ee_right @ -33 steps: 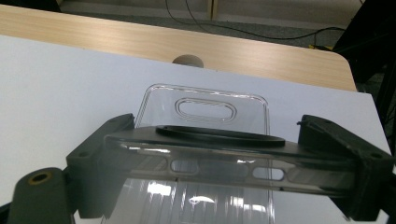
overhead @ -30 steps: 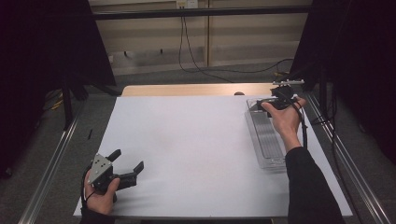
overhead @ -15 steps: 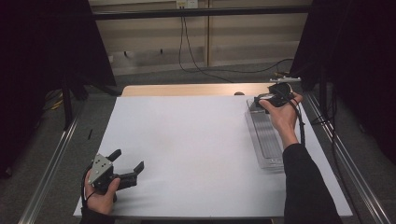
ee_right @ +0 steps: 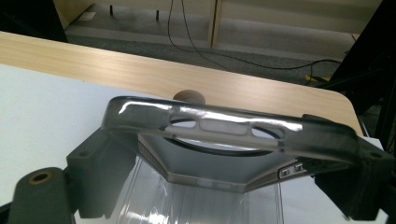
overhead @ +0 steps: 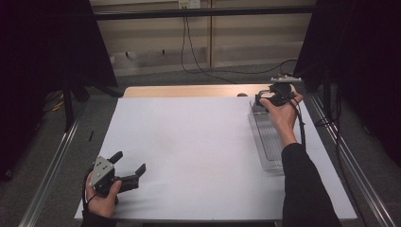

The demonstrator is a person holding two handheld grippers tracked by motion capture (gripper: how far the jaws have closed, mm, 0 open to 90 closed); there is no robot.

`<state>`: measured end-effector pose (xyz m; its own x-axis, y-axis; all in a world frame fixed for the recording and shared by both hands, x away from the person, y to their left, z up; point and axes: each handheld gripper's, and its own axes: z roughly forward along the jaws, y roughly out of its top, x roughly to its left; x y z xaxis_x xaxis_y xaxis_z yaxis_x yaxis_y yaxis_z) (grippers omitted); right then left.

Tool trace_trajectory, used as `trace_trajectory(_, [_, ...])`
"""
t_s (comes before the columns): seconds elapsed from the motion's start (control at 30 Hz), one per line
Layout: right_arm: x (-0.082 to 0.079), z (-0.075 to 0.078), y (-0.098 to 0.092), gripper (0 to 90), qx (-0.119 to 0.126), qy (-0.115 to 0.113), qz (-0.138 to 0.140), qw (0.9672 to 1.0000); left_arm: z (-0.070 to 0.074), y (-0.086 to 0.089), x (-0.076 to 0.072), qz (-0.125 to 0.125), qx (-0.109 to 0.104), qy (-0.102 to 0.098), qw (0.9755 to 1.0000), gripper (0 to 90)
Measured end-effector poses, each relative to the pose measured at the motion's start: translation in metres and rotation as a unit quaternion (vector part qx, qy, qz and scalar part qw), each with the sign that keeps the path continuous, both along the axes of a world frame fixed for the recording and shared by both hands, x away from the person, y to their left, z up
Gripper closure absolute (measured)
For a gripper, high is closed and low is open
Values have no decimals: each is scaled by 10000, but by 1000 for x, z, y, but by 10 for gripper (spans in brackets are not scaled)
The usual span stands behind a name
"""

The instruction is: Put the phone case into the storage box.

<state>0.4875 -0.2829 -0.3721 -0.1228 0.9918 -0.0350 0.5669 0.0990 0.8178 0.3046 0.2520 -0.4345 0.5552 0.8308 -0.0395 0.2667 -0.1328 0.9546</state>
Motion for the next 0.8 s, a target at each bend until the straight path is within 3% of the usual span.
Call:
trace_trajectory(0.1, [2,-1,-1,123,33,-60,23,10000,3,-1,-2,30,-94,-121,9999,35])
trace_trajectory(0.8, [11,-5,-2,121,49,-305,94,9995,2,-1,-2,11,-57,-83,9999,35])
